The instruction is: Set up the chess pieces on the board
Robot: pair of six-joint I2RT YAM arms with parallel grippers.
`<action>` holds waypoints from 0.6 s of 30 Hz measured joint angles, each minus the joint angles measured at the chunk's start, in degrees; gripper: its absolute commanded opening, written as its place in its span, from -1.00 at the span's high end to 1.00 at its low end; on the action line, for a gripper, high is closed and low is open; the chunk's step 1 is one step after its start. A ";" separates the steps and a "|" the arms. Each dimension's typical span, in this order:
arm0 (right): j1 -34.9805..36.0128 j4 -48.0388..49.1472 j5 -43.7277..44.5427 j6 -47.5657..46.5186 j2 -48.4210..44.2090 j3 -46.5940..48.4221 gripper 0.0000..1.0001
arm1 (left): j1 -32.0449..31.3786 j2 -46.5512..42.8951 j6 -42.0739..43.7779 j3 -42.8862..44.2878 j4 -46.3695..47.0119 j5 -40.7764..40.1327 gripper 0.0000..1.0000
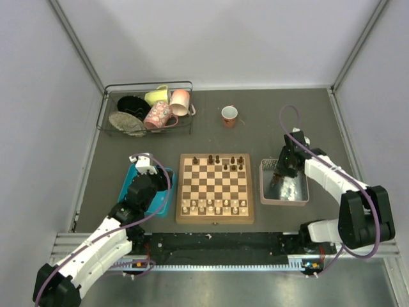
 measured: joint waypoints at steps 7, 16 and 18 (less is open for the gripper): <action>0.00 0.81 0.63 0.00 1.53 0.00 0.39 | 0.00 0.00 0.02 0.00 0.00 0.00 -0.11; 0.00 1.46 1.38 0.11 2.49 0.04 0.46 | 0.00 0.00 0.02 0.00 0.02 0.00 -0.11; 0.00 1.60 1.57 0.24 2.51 0.04 0.52 | 0.00 0.00 0.00 0.00 0.00 0.00 -0.11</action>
